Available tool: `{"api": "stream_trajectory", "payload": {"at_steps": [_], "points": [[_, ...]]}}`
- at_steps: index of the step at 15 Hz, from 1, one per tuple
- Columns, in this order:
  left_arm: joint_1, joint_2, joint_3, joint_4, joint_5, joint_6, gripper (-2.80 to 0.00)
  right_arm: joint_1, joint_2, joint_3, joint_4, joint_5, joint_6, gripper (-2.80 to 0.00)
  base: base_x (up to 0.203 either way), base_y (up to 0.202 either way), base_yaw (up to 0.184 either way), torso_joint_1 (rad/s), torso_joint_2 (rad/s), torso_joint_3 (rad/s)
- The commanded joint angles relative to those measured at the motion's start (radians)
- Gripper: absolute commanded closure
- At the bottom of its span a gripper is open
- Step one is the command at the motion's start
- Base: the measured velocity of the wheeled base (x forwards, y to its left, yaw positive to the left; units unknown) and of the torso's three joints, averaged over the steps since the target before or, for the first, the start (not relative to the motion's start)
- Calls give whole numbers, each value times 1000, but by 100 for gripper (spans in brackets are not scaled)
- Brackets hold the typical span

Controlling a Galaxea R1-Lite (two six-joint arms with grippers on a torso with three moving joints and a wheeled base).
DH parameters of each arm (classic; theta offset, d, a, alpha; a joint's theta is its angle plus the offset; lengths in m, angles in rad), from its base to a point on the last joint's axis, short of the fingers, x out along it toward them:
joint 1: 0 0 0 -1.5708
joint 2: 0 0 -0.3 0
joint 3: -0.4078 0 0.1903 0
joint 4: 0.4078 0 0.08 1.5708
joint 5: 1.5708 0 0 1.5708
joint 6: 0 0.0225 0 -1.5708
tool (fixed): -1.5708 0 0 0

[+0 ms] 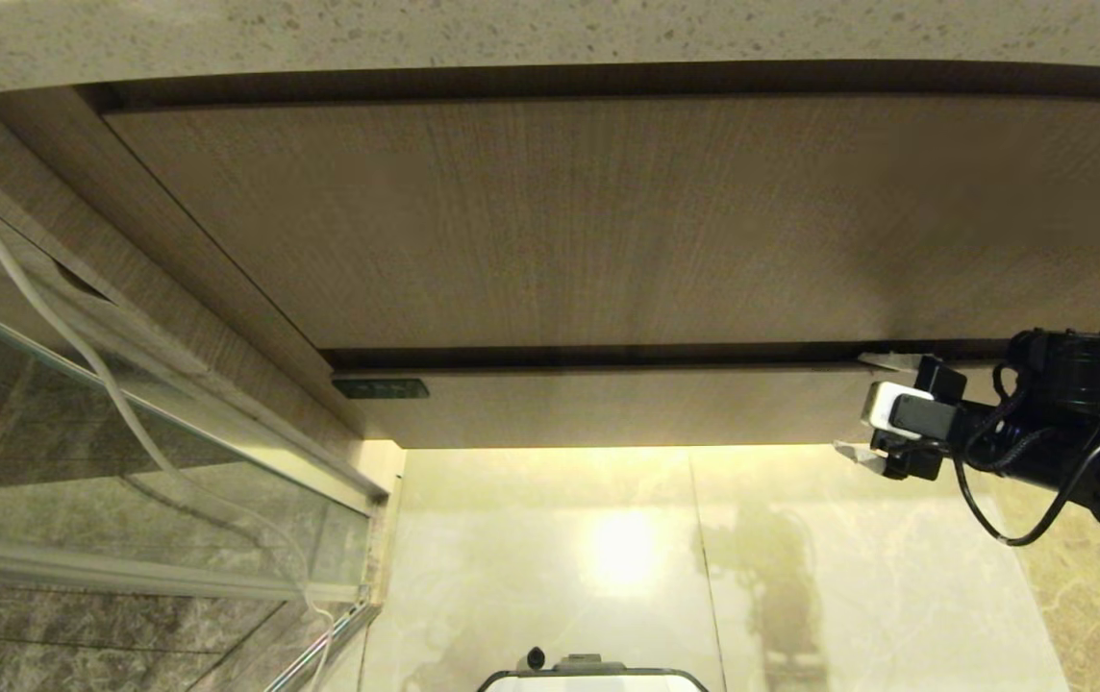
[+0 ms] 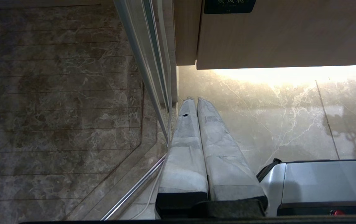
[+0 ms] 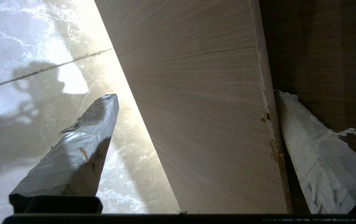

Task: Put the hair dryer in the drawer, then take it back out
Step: Pull open the drawer

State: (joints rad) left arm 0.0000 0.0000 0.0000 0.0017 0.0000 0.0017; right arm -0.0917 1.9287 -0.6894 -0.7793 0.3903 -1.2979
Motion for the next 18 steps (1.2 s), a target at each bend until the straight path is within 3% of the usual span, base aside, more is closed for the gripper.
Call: {"api": "stream_trajectory", "payload": {"at_steps": [1, 10, 14, 18], "points": [[0, 0, 0, 0, 0, 0, 0, 0, -4, -3, 8, -1, -9, -280, 0, 0, 0, 0, 0, 0], [0, 0, 2, 0, 0, 0, 0, 0, -47, 20, 73, -5, -19, -280, 0, 0, 0, 0, 0, 0], [0, -2, 0, 0, 0, 0, 0, -2, -81, 33, 160, -63, -31, -280, 0, 0, 0, 0, 0, 0], [0, -1, 0, 0, 0, 0, 0, 0, -81, 17, 166, -64, -31, -280, 0, 0, 0, 0, 0, 0]]}}
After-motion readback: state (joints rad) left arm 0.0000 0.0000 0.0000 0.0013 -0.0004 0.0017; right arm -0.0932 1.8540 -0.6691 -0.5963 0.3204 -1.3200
